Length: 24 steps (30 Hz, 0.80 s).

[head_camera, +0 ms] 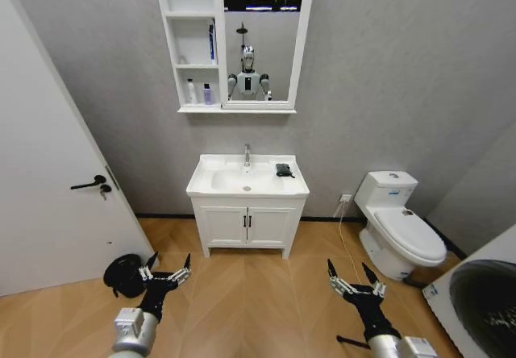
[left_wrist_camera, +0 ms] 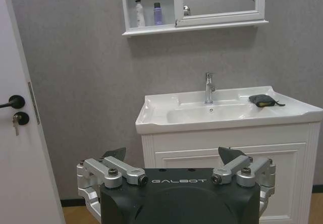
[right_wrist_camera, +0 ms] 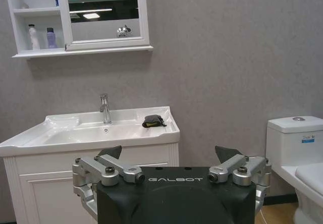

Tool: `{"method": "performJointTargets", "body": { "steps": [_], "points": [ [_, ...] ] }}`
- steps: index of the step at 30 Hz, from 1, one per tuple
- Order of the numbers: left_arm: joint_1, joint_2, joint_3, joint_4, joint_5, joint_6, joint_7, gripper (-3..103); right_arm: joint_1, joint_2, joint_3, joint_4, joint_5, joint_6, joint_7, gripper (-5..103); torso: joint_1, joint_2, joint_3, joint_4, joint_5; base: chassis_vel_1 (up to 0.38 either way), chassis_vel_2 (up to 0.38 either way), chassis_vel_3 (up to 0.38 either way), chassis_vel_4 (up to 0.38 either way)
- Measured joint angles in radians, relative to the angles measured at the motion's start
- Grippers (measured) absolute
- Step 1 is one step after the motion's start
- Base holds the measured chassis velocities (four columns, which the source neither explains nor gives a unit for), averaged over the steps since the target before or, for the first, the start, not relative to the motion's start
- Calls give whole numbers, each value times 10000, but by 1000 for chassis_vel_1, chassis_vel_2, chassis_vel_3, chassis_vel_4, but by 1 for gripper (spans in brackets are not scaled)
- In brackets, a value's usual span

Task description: Move facial cleanser and shampoo from washbasin to cabinet, then wipe washbasin with towel.

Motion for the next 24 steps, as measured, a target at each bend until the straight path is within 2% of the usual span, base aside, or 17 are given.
{"method": "performJointTargets", "body": {
  "steps": [2, 3, 6, 8, 24],
  "points": [
    [1, 0, 0, 0, 0, 0, 0, 100, -4, 1, -1, 0, 0, 0, 0, 100, -5, 5, -4, -3, -2, 156, -207, -216, 203],
    [1, 0, -2, 1, 0, 0, 0, 100, -1, 1, -2, 1, 0, 0, -1, 100, -2, 2, -1, 1, -15, 156, -7, -140, 215],
    [1, 0, 0, 0, 0, 0, 0, 100, -2, 0, -1, 0, 0, 0, 0, 100, -2, 2, 0, -4, 3, 42, -64, -128, 33],
    [-3, 0, 1, 0, -1, 0, 0, 100, 1, 1, 0, 0, 0, 0, 0, 100, 12, -6, 4, -3, -7, -31, 25, 24, -6],
    [-1, 0, 0, 1, 0, 0, 0, 100, 2, 0, -1, 1, 0, 0, 0, 100, 4, -3, 1, -1, -6, -29, 31, 23, -21]
  ]
}}
